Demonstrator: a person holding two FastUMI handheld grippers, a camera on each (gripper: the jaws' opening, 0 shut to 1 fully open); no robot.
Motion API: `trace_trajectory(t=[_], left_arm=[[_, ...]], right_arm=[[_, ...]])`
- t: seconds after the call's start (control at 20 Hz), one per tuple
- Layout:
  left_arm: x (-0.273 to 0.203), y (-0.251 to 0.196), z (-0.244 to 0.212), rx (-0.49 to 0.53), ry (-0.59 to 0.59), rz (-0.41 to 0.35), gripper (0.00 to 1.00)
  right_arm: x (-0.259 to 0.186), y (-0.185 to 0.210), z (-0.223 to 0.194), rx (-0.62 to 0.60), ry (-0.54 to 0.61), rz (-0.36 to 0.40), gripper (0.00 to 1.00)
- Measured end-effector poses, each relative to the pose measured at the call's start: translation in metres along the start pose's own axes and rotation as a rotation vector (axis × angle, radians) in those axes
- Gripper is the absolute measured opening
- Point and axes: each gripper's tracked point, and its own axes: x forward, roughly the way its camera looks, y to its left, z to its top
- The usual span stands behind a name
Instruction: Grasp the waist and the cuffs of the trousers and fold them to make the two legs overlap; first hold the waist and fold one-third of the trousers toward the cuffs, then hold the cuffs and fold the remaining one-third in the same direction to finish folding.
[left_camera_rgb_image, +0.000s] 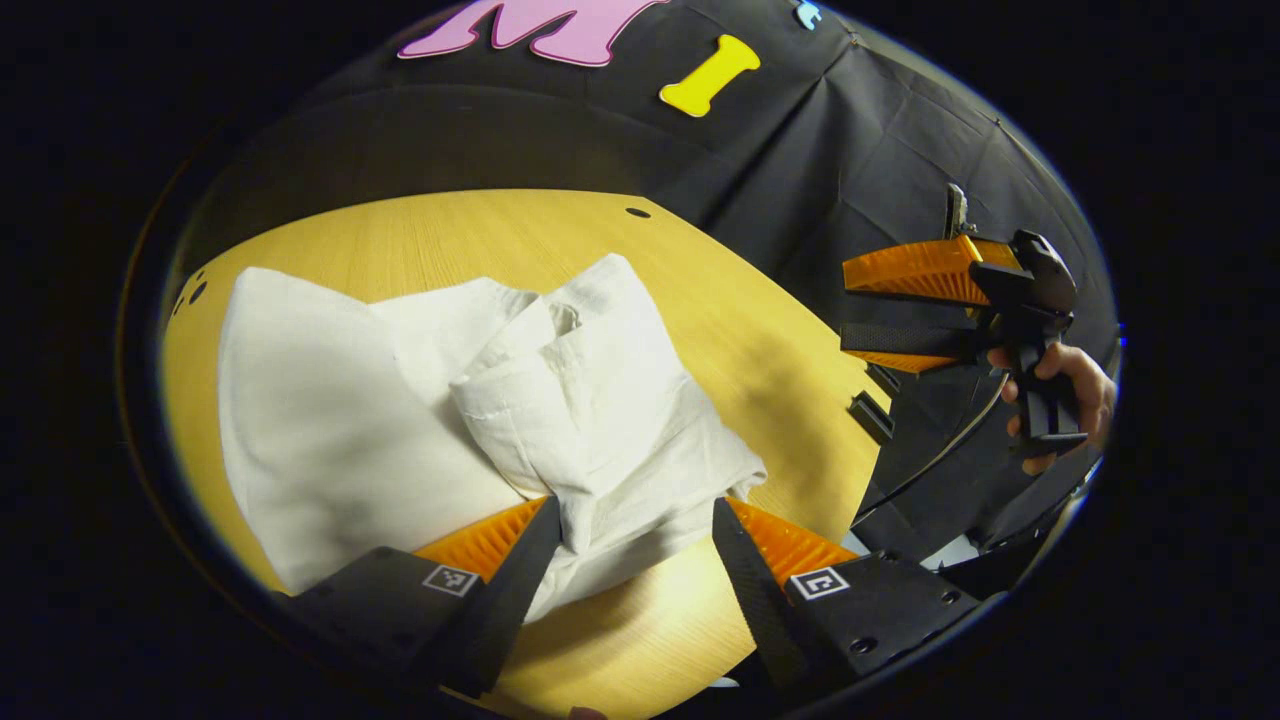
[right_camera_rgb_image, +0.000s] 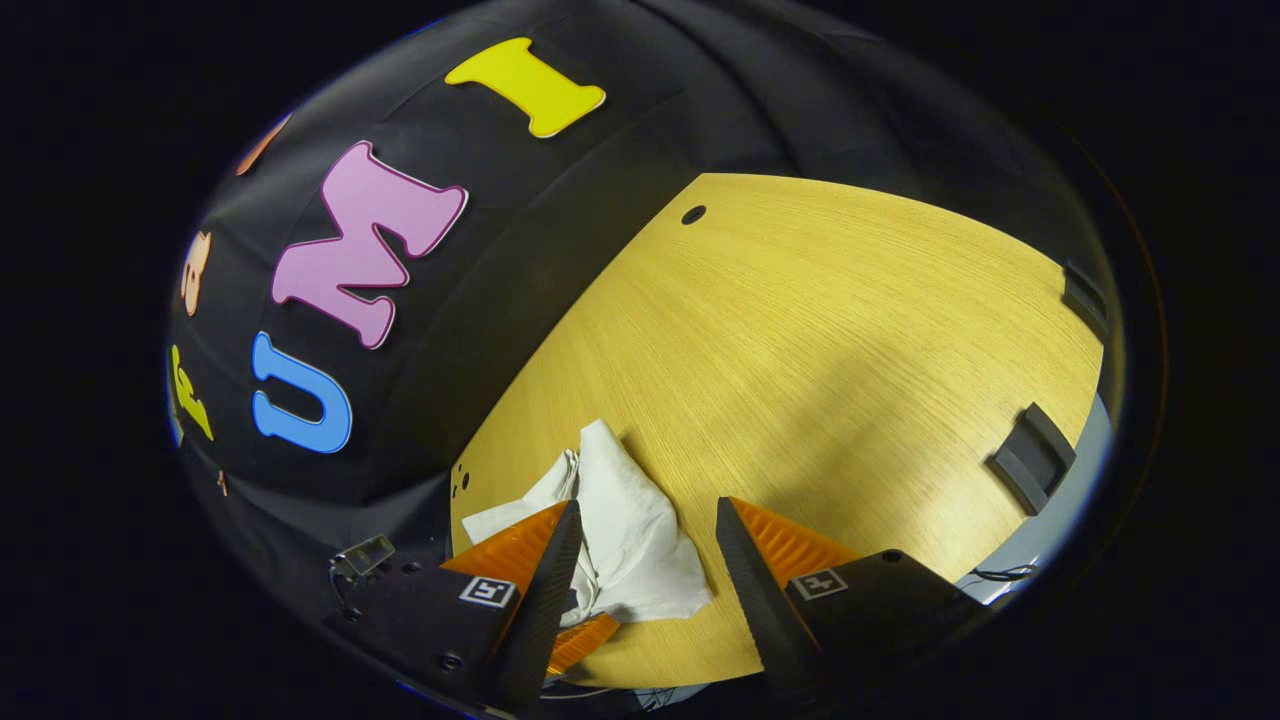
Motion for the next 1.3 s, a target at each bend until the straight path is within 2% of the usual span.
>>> trace_trajectory(t=[0.25, 0.5, 0.75, 0.9, 0.95, 1.0, 1.3], left_arm=[[-0.042, 0.001, 0.035, -0.088, -0.120, 0.019, 0.96], [-0.093, 0.027, 0.069, -0.220, -0.249, 0.100, 0.96], [-0.147, 0.060, 0.072, -0.391, -0.355, 0.172, 0.96], [-0.173, 0.082, 0.062, -0.497, -0.415, 0.247, 0.96], [-0.181, 0.086, 0.061, -0.517, -0.433, 0.262, 0.92], [-0.187, 0.090, 0.059, -0.530, -0.445, 0.282, 0.96], [-0.210, 0.097, 0.052, -0.521, -0.464, 0.400, 0.96]], right_arm=[[0.001, 0.029, -0.008, 0.002, 0.040, 0.071, 0.84], [0.006, 0.062, -0.025, -0.017, 0.098, 0.139, 0.83], [0.005, 0.098, -0.045, -0.029, 0.154, 0.213, 0.84], [0.008, 0.111, -0.060, -0.071, 0.189, 0.243, 0.84], [0.011, 0.113, -0.065, -0.108, 0.199, 0.247, 0.84], [0.014, 0.113, -0.069, -0.132, 0.207, 0.249, 0.83], [0.025, 0.109, -0.088, -0.235, 0.275, 0.230, 0.84]])
